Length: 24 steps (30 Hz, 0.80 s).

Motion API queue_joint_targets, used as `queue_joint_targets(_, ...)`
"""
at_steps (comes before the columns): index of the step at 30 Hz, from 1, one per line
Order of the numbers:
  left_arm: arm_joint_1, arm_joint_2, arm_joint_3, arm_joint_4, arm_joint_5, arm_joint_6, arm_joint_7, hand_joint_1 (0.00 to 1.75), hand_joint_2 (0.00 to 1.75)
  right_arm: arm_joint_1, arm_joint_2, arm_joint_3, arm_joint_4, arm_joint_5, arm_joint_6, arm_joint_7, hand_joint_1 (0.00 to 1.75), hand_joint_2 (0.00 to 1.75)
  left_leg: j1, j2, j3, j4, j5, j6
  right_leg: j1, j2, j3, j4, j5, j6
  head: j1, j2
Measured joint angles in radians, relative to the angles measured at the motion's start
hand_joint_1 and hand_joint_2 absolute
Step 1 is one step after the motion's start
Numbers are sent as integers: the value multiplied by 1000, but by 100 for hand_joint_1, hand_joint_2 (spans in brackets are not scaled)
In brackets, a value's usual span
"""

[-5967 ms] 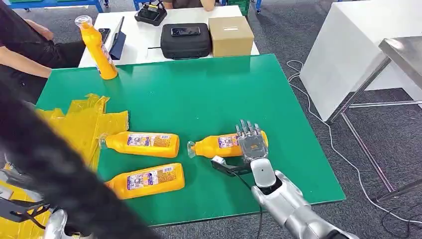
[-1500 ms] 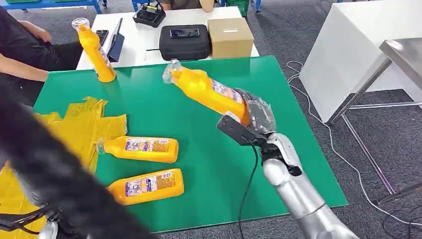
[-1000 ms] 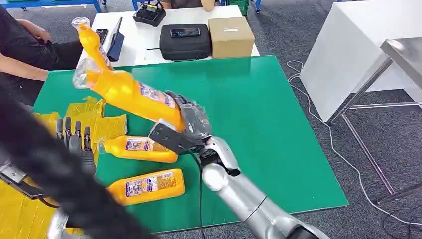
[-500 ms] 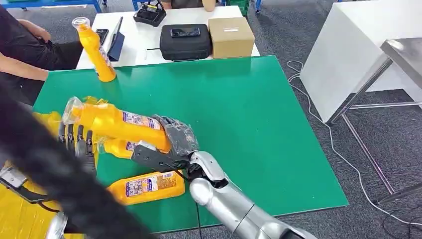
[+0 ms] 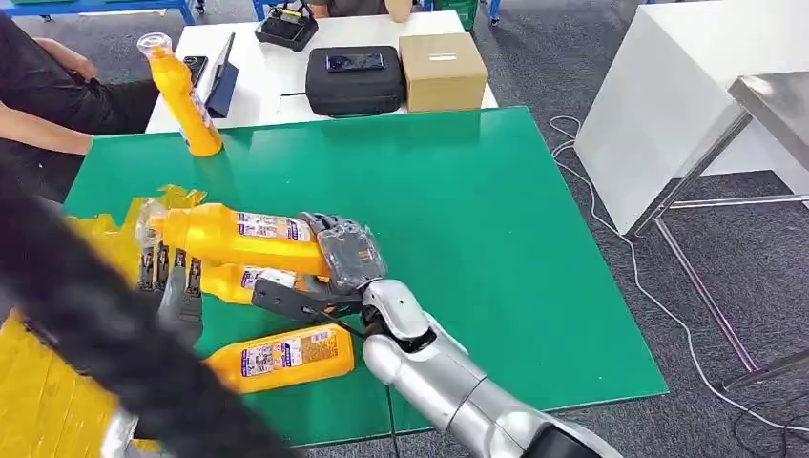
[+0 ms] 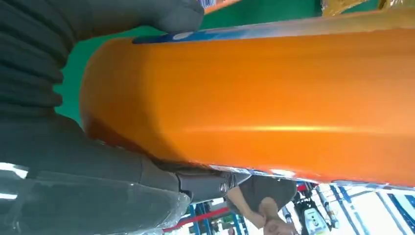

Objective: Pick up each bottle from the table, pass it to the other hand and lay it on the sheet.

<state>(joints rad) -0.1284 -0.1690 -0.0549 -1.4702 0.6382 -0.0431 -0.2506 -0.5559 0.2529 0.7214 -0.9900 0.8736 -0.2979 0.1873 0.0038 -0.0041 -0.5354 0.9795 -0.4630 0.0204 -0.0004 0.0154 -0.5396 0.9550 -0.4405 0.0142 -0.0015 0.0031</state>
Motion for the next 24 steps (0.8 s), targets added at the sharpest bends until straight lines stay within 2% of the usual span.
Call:
queue_joint_targets(8, -22, 0, -6, 34, -14, 23, -10, 0, 175, -4, 20, 7, 38, 2, 11, 2, 175, 175, 0, 0, -1, 0, 0, 0, 0, 0, -1, 0, 0, 0, 0, 0)
queue_joint_targets(24, -30, 0, -11, 50, -47, 76, -27, 0, 175, 16, 57, 111, 80, 121, 28, 101, 175, 175, 0, 0, -1, 0, 0, 0, 0, 0, -1, 0, 0, 0, 0, 0)
